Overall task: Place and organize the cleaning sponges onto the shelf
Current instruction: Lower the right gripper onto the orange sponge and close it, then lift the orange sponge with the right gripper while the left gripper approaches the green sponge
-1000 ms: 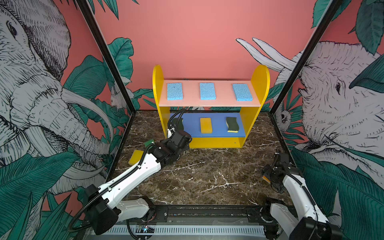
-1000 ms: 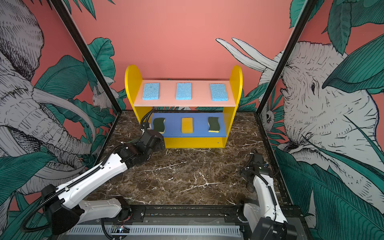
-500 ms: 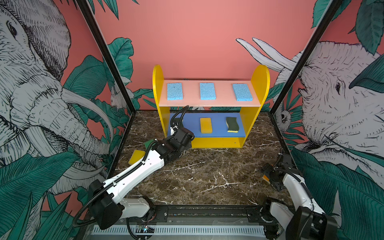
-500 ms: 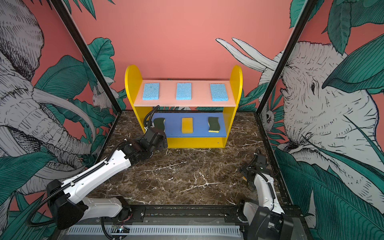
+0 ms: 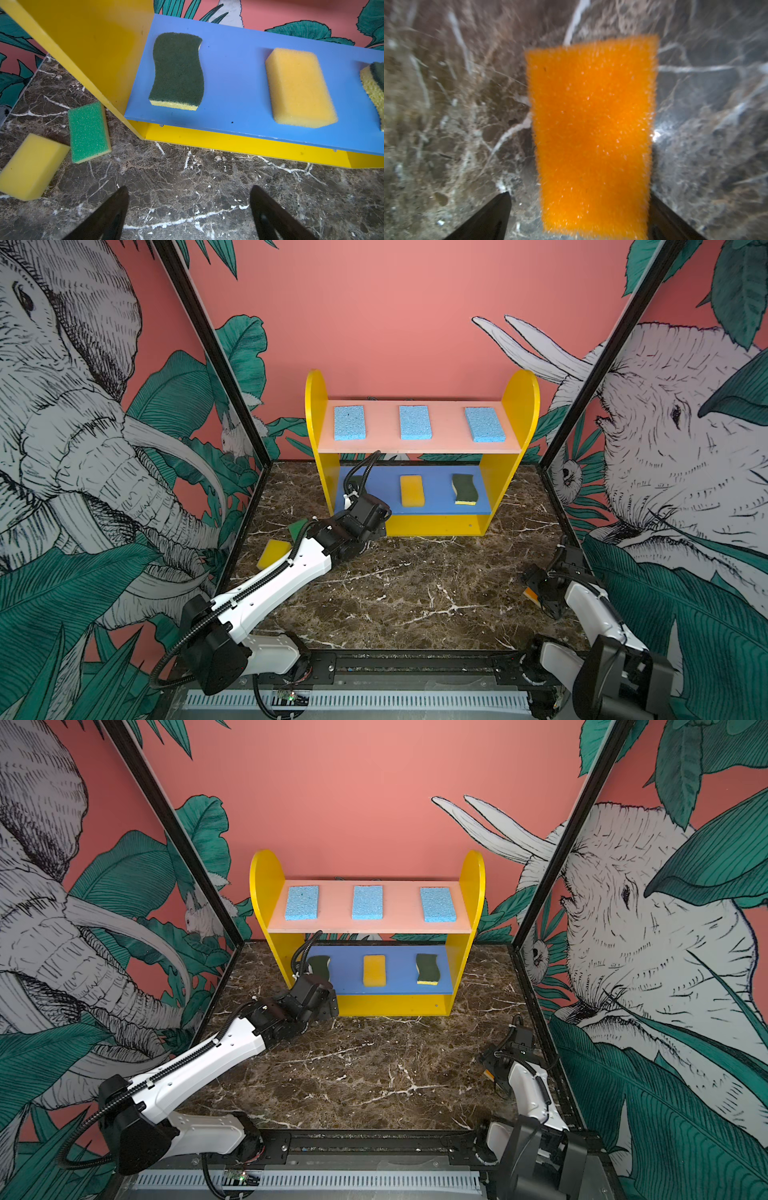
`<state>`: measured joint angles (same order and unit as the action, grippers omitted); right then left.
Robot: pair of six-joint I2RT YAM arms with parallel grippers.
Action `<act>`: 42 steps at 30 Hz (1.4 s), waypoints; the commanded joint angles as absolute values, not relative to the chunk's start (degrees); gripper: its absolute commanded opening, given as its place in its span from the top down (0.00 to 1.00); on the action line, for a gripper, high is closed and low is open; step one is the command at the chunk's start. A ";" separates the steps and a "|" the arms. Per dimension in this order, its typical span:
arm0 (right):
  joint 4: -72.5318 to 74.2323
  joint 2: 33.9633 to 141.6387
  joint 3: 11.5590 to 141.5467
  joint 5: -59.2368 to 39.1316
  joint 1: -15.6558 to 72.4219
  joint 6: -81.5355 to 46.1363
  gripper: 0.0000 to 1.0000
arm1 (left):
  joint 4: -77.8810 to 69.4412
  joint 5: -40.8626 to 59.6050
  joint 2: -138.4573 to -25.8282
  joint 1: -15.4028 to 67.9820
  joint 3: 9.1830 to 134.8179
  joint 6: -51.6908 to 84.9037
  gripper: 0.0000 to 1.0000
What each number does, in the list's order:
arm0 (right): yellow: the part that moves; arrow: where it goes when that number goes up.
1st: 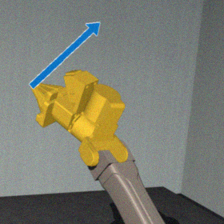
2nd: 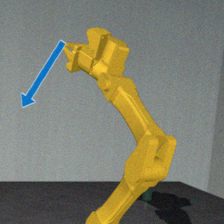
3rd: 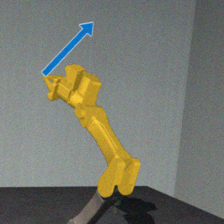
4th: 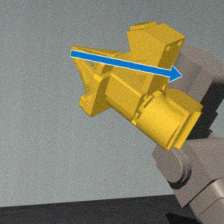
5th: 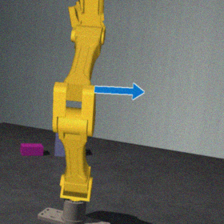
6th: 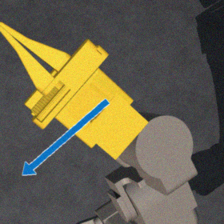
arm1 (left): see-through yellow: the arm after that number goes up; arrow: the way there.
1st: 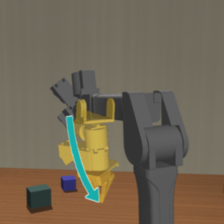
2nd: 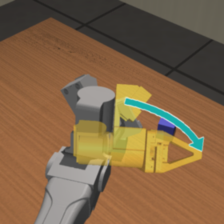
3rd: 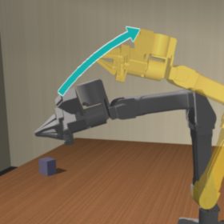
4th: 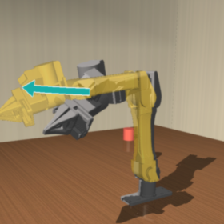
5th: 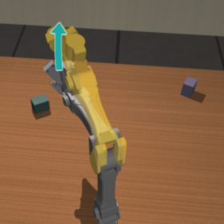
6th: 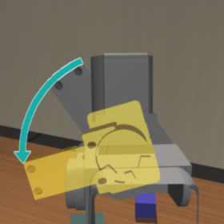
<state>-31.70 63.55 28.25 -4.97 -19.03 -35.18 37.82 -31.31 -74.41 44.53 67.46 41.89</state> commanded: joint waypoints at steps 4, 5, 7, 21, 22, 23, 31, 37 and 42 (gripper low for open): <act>-28.54 65.83 26.89 -9.99 -19.49 -35.46 0.05 | 38.18 -32.77 -71.61 44.38 66.85 43.66 0.08; -28.48 65.21 26.80 -9.70 -19.54 -35.51 0.06 | 38.15 -33.02 -71.45 44.40 66.63 43.77 0.08; -28.64 63.91 26.47 -9.00 -19.43 -35.51 0.07 | 38.08 -33.44 -70.96 44.39 66.11 44.20 0.08; -31.34 56.93 24.06 -12.26 -16.84 -38.27 0.21 | 36.72 -35.38 -68.37 44.43 63.18 44.58 0.08; -31.62 56.01 24.54 -11.88 -15.88 -38.32 0.21 | 36.52 -35.55 -67.96 44.39 62.77 44.57 0.08; -31.77 55.45 25.11 -11.83 -14.49 -38.32 0.21 | 36.31 -35.75 -67.57 44.39 62.29 44.60 0.08; -33.05 53.81 28.30 -10.74 -3.93 -39.87 0.22 | 35.08 -37.75 -62.44 44.41 57.85 44.30 0.08; -30.41 56.31 27.59 -9.15 5.09 -43.28 0.23 | 34.59 -39.74 -57.93 44.38 54.53 44.24 0.08; -28.24 62.29 30.70 -6.65 14.98 -42.83 0.23 | 34.46 -41.01 -54.99 44.45 52.76 44.12 0.08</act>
<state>-30.26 60.03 28.03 -9.32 11.31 -42.13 35.11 -38.50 -57.01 44.53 54.04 43.48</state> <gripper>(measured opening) 0.767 0.922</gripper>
